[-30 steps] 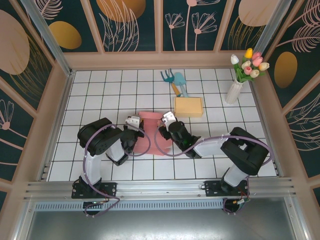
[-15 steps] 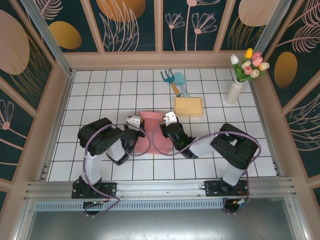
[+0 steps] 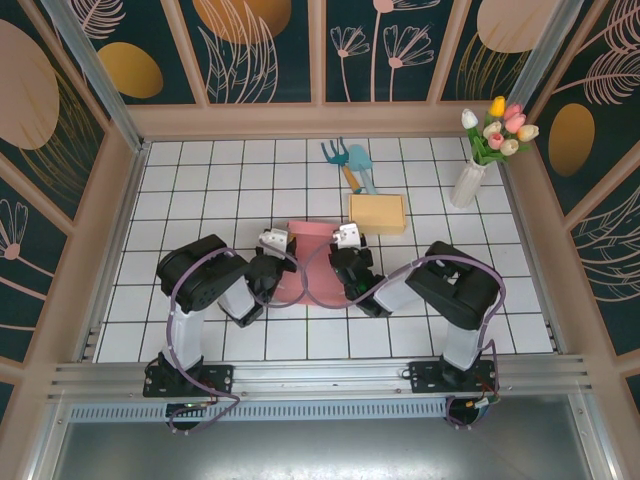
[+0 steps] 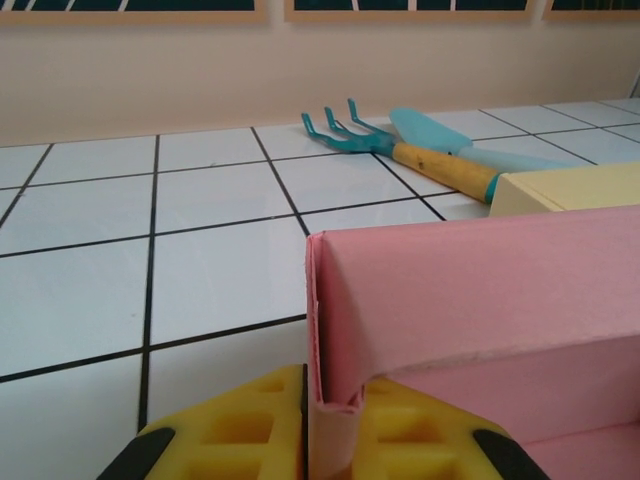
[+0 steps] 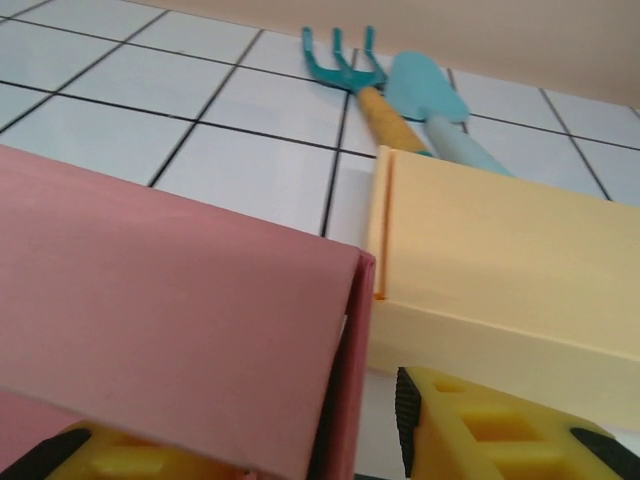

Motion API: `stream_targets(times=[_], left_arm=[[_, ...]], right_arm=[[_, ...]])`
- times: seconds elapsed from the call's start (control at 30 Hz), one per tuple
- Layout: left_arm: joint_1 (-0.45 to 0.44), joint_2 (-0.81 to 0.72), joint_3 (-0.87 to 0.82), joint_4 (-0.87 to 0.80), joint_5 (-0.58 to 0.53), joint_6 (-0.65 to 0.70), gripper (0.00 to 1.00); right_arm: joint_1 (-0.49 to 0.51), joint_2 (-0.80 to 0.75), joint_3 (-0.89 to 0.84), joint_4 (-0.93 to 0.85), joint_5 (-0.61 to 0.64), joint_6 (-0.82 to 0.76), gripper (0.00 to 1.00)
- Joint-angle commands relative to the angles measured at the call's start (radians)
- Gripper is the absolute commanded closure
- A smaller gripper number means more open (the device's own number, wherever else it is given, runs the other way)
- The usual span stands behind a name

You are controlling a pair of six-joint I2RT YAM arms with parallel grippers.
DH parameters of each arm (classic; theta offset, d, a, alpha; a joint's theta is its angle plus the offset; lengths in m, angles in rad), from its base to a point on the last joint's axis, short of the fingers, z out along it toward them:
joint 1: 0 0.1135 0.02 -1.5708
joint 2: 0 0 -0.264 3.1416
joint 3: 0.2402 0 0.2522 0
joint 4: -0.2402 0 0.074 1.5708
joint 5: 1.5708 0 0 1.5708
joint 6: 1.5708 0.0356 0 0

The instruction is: Fold the paper box

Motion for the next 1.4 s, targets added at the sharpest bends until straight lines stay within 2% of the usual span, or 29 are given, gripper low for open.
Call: stream_targets(times=[0.0,0.1,0.17,0.23,0.3,0.37,0.43,0.47,0.53,0.6,0.67,0.8,0.93,1.07,1.2,1.37], left_arm=[[0.006,-0.007,0.023,-0.036,-0.08,-0.043,0.86],[0.005,-0.011,0.046,-0.085,-0.098,-0.051,0.86],[0.004,-0.009,0.068,-0.122,-0.118,-0.058,0.86],[0.0,-0.006,0.095,-0.171,-0.143,-0.062,0.86],[-0.006,0.0,0.112,-0.193,-0.173,-0.066,0.87],[-0.01,0.006,0.123,-0.2,-0.191,-0.064,0.87],[-0.014,0.008,0.129,-0.205,-0.202,-0.061,0.87],[-0.015,0.011,0.132,-0.206,-0.205,-0.061,0.87],[-0.02,0.014,0.134,-0.206,-0.21,-0.058,0.87],[-0.021,0.014,0.139,-0.213,-0.212,-0.055,0.87],[-0.021,0.013,0.143,-0.227,-0.214,-0.055,0.87],[-0.023,0.013,0.154,-0.246,-0.223,-0.058,0.87],[-0.023,0.014,0.16,-0.257,-0.231,-0.06,0.87],[-0.026,0.017,0.17,-0.266,-0.24,-0.06,0.87],[-0.027,0.019,0.174,-0.272,-0.24,-0.058,0.87],[-0.028,0.019,0.176,-0.277,-0.238,-0.055,0.87]], right_arm=[[-0.06,-0.007,0.025,-0.208,0.18,0.177,0.56],[-0.09,-0.024,0.081,-0.485,0.31,0.427,0.55],[-0.111,-0.018,0.146,-0.748,0.394,0.668,0.52],[-0.131,0.019,0.245,-1.082,0.451,0.948,0.46],[-0.127,0.058,0.306,-1.265,0.501,1.037,0.44],[-0.123,0.074,0.327,-1.34,0.518,1.078,0.41],[-0.119,0.054,0.304,-1.247,0.506,0.953,0.41],[-0.117,0.037,0.272,-1.117,0.476,0.809,0.4],[-0.135,-0.02,0.178,-0.785,0.318,0.511,0.4],[-0.173,-0.087,0.071,-0.531,0.104,0.383,0.43],[-0.197,-0.12,0.036,-0.468,0.031,0.369,0.44],[-0.229,-0.124,0.048,-0.499,0.022,0.352,0.45],[-0.273,-0.138,0.027,-0.533,0.023,0.417,0.46],[-0.236,-0.112,0.036,-0.46,-0.029,0.356,0.46],[-0.21,-0.065,0.026,-0.318,-0.187,0.262,0.45],[-0.208,0.004,0.013,-0.243,-0.223,0.274,0.45]])
